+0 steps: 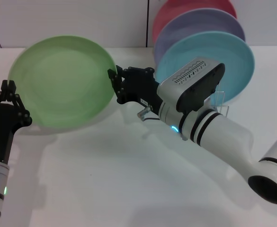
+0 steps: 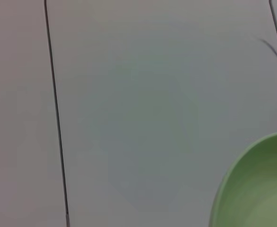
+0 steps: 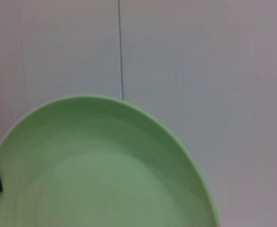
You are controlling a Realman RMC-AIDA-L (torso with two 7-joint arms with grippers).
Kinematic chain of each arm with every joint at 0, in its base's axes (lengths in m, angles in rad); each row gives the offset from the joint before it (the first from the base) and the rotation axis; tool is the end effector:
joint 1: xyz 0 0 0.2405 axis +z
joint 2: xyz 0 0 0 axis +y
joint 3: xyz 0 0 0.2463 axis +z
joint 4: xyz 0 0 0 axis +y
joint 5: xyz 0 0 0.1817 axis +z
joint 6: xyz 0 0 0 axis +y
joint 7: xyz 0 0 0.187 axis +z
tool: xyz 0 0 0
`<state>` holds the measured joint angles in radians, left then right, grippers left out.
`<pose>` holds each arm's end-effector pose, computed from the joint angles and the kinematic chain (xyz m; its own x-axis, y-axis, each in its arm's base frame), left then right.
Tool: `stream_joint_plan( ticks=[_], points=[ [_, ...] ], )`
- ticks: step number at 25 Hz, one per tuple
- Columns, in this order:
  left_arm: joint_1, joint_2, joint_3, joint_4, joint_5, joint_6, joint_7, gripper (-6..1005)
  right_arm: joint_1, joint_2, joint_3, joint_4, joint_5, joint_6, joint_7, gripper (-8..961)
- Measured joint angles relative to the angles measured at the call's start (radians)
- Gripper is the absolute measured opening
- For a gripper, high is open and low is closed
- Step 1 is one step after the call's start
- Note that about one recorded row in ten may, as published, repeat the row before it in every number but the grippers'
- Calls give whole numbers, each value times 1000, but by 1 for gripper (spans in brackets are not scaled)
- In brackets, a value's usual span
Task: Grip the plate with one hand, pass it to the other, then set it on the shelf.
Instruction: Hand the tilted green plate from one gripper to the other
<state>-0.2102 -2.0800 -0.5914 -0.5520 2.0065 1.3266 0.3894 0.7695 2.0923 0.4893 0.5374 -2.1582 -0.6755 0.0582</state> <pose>-0.2619 0.3005 -0.0076 0.7953 -0.1890 0.5760 0.5820 -0.0278 -0.8127 0.1210 0.3830 -0.1372 0.7660 -0.1009 -0.6348 -0.5233 -0.6714 -0.5248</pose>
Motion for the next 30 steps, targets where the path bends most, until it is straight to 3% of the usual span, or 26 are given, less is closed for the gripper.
stream_joint_plan(
  ticks=[30],
  points=[
    [-2,0,10,-2,-3,0,1,33,-3,0,10,-2,0,-5,-5,47]
  ],
)
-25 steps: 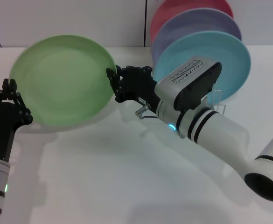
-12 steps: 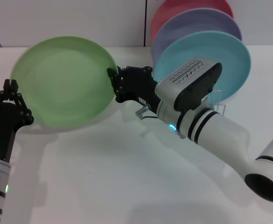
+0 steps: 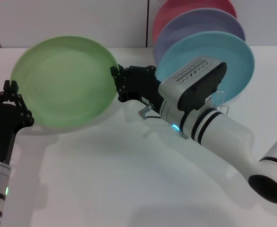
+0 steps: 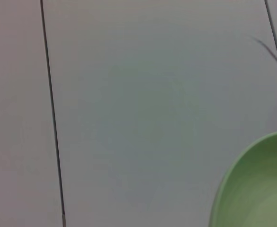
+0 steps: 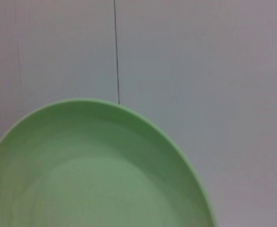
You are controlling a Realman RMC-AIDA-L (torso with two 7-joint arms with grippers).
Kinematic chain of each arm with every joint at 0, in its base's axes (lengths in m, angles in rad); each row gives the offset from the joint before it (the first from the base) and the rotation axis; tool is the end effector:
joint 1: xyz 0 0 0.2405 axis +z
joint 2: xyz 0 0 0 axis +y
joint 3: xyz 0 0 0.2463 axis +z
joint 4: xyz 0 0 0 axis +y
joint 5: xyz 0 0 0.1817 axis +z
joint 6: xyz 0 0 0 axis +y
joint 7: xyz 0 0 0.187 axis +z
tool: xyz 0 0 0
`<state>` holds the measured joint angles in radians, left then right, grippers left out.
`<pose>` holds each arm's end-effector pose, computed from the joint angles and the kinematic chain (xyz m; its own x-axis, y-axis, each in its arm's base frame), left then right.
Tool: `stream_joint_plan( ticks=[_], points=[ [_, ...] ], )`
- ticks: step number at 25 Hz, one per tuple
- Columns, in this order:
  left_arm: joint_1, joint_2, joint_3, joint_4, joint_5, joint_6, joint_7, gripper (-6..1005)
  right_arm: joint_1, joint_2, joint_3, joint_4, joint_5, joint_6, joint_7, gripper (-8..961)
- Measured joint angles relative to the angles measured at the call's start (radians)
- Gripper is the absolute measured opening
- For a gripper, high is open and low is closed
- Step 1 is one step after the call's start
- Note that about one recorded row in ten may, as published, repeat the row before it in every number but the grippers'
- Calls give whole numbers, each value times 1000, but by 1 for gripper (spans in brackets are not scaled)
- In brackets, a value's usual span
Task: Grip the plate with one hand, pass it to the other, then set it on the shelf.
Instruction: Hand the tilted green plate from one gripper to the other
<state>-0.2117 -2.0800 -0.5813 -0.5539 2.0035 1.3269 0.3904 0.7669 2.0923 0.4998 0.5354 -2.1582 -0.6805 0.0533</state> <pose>-0.2604 0.3002 -0.0094 0.7943 -0.1892 0.5773 0.5819 -0.0361 -0.8125 0.1215 0.3848 -0.1347 0.7629 -0.0958 -0.6394 -0.5278 -0.6636 -0.5302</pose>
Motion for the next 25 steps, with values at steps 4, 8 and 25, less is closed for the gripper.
stream_joint_plan(
  ticks=[4,8,25],
  points=[
    [0,0,1,-1,1,0,0,33,0,0,0,0,20,0,-1,41],
    [0,0,2,-1,1,0,-1,33,0,0,0,0,24,1,-2,35],
    [-11,0,15,5,-1,0,-8,32,-2,0,0,0,27,3,-2,20]
  ],
)
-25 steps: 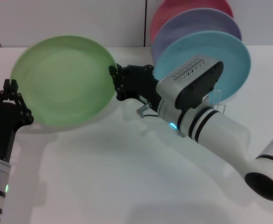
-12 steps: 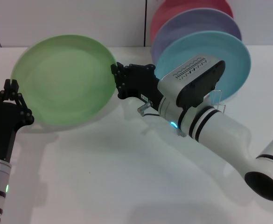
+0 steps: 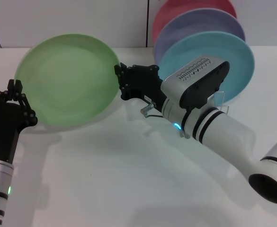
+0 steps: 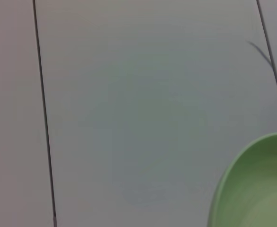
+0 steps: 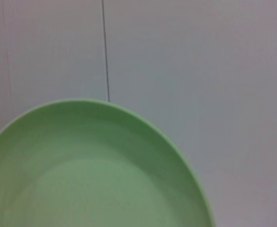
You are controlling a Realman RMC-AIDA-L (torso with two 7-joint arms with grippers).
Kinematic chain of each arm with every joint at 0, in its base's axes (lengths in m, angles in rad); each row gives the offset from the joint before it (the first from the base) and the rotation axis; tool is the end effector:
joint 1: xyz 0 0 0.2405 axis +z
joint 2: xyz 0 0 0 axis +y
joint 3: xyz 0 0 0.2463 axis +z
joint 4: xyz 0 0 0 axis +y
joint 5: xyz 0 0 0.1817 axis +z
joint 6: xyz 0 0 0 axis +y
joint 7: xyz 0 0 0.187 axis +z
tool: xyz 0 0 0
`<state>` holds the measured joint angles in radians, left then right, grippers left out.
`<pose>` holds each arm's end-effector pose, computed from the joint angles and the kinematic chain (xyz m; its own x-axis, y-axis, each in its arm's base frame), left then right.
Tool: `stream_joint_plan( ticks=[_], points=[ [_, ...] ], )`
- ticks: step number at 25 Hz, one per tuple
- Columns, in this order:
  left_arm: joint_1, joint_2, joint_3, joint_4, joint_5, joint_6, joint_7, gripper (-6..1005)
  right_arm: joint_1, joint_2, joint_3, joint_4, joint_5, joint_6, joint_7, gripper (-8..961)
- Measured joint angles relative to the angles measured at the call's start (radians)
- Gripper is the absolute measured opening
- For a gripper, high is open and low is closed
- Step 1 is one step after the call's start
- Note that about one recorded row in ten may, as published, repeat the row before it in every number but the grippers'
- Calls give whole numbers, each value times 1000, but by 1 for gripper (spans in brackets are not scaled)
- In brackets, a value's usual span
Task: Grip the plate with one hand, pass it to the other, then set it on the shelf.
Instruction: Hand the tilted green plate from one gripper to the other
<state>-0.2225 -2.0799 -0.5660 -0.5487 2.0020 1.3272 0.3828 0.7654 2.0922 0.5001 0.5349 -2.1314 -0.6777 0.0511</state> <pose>-0.2571 0.3015 -0.0123 0.7911 -0.1933 0.5803 0.5816 -0.0563 -0.8115 0.1242 0.3868 -0.1331 0.7535 -0.1106 -0.6481 -0.5492 -0.6477 -0.5281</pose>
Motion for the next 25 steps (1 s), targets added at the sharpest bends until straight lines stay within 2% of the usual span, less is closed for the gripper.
stream_joint_plan(
  ticks=[14,25],
  points=[
    [-15,0,9,4,1,-11,-2,34,-7,0,-2,0,1,0,-1,17],
    [-17,0,13,4,9,-14,-4,134,-12,0,-3,-1,1,-2,-2,16]
  ],
)
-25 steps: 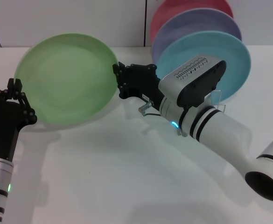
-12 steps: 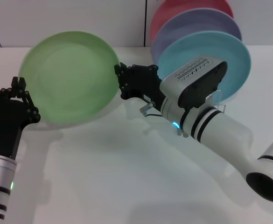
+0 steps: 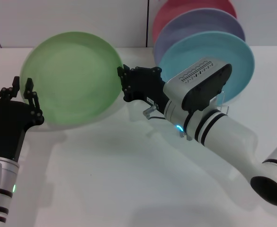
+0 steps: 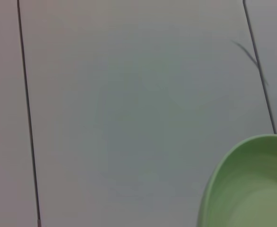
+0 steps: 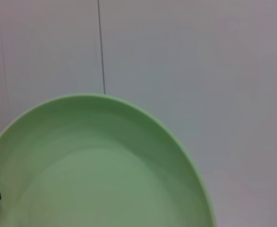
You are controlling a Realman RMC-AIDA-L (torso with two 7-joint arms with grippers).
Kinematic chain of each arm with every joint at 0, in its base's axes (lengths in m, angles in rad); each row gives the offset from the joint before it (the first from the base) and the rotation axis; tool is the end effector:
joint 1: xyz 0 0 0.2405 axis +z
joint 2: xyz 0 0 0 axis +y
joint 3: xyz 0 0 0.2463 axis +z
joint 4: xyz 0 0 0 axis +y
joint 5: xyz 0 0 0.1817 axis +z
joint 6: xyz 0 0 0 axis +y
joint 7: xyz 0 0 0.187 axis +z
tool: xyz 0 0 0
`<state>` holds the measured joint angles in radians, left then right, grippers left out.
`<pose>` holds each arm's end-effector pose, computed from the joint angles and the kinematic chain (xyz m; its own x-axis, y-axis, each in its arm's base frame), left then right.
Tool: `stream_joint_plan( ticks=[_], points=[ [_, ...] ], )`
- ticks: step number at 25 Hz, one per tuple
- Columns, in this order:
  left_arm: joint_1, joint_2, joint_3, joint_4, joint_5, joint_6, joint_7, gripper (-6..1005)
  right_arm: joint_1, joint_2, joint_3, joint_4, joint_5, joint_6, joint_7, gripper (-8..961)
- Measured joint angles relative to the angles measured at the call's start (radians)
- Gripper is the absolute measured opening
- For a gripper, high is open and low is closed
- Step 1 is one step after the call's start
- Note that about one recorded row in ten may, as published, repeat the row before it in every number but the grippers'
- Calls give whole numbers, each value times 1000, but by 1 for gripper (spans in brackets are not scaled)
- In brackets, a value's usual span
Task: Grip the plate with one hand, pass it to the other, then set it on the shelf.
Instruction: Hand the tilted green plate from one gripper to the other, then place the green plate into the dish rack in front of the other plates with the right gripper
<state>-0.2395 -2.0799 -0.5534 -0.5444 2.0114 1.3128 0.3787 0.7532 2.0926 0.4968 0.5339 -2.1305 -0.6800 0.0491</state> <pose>-0.2517 0.3047 -0.0179 0.7916 -0.1938 0.5794 0.5735 -0.0913 -0.8141 0.1289 0.3848 -0.1334 0.7538 -0.1175 -0.6466 -0.5541 -0.6425 -0.5293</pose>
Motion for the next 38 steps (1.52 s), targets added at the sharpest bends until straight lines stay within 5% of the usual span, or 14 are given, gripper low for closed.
stream_joint_plan(
  ticks=[6,14,24,29,38],
  points=[
    [-8,0,1,14,2,0,-37,189,0,1,-7,1,-2,-4,0,16],
    [-12,4,-6,30,1,18,-86,420,-4,0,-7,-6,-2,-7,-1,16],
    [31,12,-9,-10,-3,144,-115,422,-22,0,2,-6,-2,-13,-1,16],
    [34,25,-52,20,5,164,-330,422,-36,0,3,-6,-3,-47,-1,15],
    [-27,50,-120,271,7,160,-852,423,-98,0,4,58,-10,-143,-89,15]
  ],
)
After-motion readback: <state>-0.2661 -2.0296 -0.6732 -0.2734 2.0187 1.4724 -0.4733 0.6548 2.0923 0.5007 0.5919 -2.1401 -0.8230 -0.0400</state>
